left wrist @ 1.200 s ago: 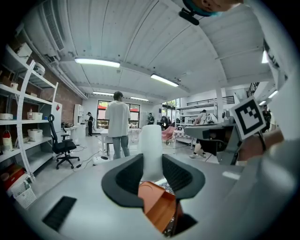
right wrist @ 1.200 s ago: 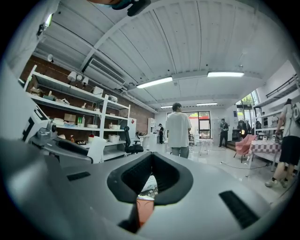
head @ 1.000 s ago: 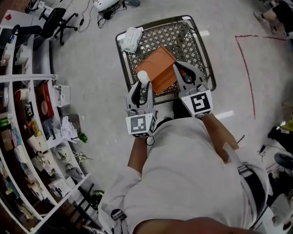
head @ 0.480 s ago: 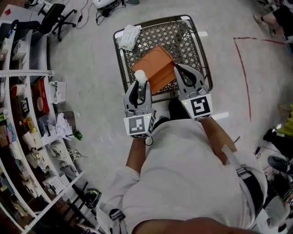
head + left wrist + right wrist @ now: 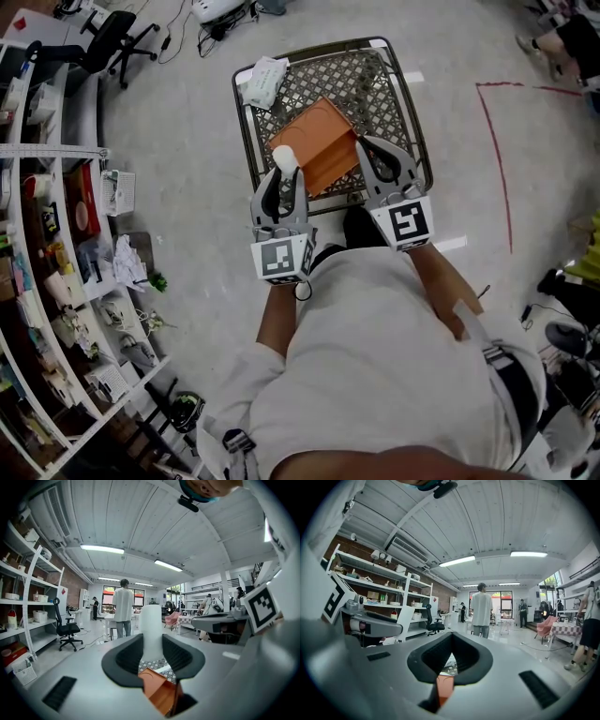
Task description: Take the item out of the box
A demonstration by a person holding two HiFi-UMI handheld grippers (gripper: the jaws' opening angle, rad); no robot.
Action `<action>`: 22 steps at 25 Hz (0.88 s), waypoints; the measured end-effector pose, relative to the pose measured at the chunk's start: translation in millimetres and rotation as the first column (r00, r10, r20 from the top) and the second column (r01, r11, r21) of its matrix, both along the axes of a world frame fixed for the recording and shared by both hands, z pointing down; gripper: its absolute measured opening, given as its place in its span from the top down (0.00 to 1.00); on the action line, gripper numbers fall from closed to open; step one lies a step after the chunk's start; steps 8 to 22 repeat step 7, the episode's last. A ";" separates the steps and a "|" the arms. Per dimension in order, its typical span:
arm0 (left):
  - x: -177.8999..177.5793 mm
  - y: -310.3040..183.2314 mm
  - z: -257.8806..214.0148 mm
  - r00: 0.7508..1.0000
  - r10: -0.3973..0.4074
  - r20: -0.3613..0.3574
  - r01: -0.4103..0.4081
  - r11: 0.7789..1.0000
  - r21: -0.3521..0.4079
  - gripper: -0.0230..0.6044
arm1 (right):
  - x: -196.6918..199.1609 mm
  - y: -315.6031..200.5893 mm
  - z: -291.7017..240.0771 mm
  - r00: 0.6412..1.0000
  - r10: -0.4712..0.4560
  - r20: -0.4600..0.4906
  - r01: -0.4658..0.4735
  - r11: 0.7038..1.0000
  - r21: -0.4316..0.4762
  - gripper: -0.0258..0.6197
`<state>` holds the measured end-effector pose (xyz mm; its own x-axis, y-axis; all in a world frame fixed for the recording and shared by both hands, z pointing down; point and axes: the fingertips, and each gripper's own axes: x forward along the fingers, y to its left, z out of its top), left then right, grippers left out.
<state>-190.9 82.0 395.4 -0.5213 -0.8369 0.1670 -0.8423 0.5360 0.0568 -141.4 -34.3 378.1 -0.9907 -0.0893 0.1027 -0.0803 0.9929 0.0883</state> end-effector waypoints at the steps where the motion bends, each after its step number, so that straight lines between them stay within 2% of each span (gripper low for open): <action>1: 0.7 0.1 -0.4 1.000 0.002 0.002 -0.002 1.000 0.001 0.76 | 0.5 0.7 -0.3 1.000 0.000 0.000 0.000 1.000 0.002 0.96; 22: 1.5 3.6 -0.9 1.000 -0.001 -0.001 0.001 1.000 0.003 0.76 | 2.5 2.8 1.7 1.000 0.005 0.004 -0.005 1.000 0.007 0.96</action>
